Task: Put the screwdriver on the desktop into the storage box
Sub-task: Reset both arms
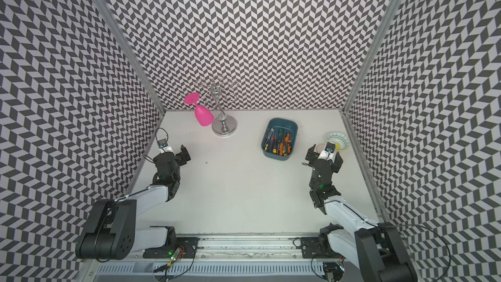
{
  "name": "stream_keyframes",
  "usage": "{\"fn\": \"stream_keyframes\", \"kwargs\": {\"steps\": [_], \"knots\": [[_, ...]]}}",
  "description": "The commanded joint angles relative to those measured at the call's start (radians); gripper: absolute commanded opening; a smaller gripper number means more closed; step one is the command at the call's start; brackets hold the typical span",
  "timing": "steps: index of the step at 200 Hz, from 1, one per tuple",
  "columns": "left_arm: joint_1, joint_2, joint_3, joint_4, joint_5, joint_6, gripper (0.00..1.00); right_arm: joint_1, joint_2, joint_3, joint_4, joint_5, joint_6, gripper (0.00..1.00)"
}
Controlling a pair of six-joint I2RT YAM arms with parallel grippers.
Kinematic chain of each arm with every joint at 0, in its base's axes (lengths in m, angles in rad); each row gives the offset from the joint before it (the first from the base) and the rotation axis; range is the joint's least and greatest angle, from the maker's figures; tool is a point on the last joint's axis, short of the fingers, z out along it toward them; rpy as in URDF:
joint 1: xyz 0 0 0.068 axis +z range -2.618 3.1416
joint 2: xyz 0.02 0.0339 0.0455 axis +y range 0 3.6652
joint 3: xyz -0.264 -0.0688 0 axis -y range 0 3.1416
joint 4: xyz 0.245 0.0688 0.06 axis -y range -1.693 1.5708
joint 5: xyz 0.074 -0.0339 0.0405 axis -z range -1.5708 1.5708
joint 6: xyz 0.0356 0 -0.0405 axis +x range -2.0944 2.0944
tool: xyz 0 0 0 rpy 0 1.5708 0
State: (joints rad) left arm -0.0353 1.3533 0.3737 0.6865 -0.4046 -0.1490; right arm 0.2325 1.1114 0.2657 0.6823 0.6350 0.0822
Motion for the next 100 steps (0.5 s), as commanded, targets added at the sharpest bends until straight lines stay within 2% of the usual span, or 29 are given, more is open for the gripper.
{"fn": "stream_keyframes", "kwargs": {"steps": [1,26,38,50,58,77,86,95,100], "knots": [[-0.01,0.036,-0.033,0.249,0.026,0.035,0.96,-0.004,0.053,-0.036,0.225,-0.029,-0.05,0.99],[-0.028,0.108,-0.072,0.381,0.027,0.064,0.97,-0.004,0.159,-0.111,0.433,-0.05,-0.079,0.99],[-0.055,0.155,-0.101,0.506,0.025,0.115,0.97,-0.002,0.186,-0.125,0.512,-0.068,-0.115,0.99],[-0.077,0.152,-0.071,0.435,0.019,0.124,1.0,-0.011,0.204,-0.143,0.586,-0.094,-0.118,0.99],[-0.069,0.157,-0.074,0.451,0.03,0.124,1.0,-0.018,0.229,-0.167,0.661,-0.129,-0.119,0.99],[-0.049,0.158,-0.071,0.44,0.084,0.116,1.0,-0.04,0.387,-0.206,0.914,-0.201,-0.14,0.99],[-0.033,0.163,-0.083,0.459,0.157,0.117,0.99,-0.045,0.477,-0.221,1.056,-0.245,-0.162,0.99],[-0.014,0.189,-0.112,0.522,0.216,0.126,1.0,-0.046,0.552,-0.225,1.172,-0.239,-0.182,0.99],[-0.013,0.211,-0.127,0.592,0.217,0.134,1.0,-0.044,0.539,-0.229,1.152,-0.243,-0.175,0.99]]}}
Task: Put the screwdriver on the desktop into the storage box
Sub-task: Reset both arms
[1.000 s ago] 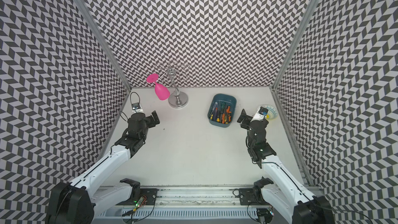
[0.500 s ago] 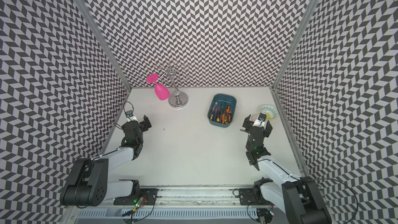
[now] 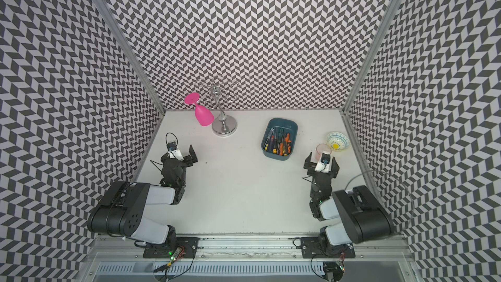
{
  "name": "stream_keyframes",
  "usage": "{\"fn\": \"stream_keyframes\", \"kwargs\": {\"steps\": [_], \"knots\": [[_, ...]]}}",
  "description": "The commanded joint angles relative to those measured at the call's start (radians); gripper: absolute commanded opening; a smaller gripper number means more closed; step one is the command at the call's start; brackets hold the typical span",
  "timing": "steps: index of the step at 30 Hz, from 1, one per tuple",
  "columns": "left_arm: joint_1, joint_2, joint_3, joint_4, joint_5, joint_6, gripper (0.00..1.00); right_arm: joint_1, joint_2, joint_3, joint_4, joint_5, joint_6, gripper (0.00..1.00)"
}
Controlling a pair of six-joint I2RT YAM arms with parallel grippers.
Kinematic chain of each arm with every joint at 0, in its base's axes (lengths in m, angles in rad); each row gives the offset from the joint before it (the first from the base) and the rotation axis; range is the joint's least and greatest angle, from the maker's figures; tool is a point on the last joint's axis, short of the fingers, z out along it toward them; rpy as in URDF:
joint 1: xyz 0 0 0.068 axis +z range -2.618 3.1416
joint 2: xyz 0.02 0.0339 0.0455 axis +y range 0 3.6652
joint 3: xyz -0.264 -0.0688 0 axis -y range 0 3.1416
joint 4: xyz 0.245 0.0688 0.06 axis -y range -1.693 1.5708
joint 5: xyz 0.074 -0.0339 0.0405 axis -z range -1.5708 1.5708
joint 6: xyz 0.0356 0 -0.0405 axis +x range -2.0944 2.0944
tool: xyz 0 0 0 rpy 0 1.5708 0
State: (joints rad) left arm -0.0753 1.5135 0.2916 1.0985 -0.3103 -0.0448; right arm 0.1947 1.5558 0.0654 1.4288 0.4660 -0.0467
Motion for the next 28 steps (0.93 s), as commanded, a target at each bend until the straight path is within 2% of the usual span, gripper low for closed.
{"fn": "stream_keyframes", "kwargs": {"steps": [1,3,4,5,7,12,16,20,28], "knots": [[0.027,0.053,-0.048,0.192,0.124,0.031,1.0,-0.006,0.091,-0.028,0.393,-0.075,-0.045,0.99],[0.029,0.028,-0.027,0.107,0.132,0.016,1.0,-0.032,0.003,0.018,0.167,-0.134,-0.016,0.99],[0.03,0.035,-0.031,0.119,0.131,0.024,1.0,-0.047,-0.012,0.052,0.079,-0.158,-0.002,0.99],[0.028,0.046,-0.044,0.177,0.123,0.031,0.99,-0.057,-0.02,0.092,-0.008,-0.159,0.015,0.99],[0.005,0.026,-0.043,0.139,0.077,0.03,1.0,-0.061,-0.015,0.14,-0.094,-0.123,0.034,0.99],[0.002,0.034,-0.054,0.175,0.07,0.037,1.0,-0.071,0.032,0.118,0.032,-0.135,0.028,0.99],[0.002,0.036,-0.047,0.163,0.071,0.036,1.0,-0.072,0.016,0.128,-0.02,-0.138,0.033,0.99],[0.041,0.039,-0.023,0.113,0.157,0.019,0.99,-0.071,0.021,0.123,0.002,-0.138,0.031,0.99],[0.03,0.033,-0.035,0.134,0.139,0.027,1.0,-0.071,0.024,0.122,0.006,-0.138,0.032,0.99]]}}
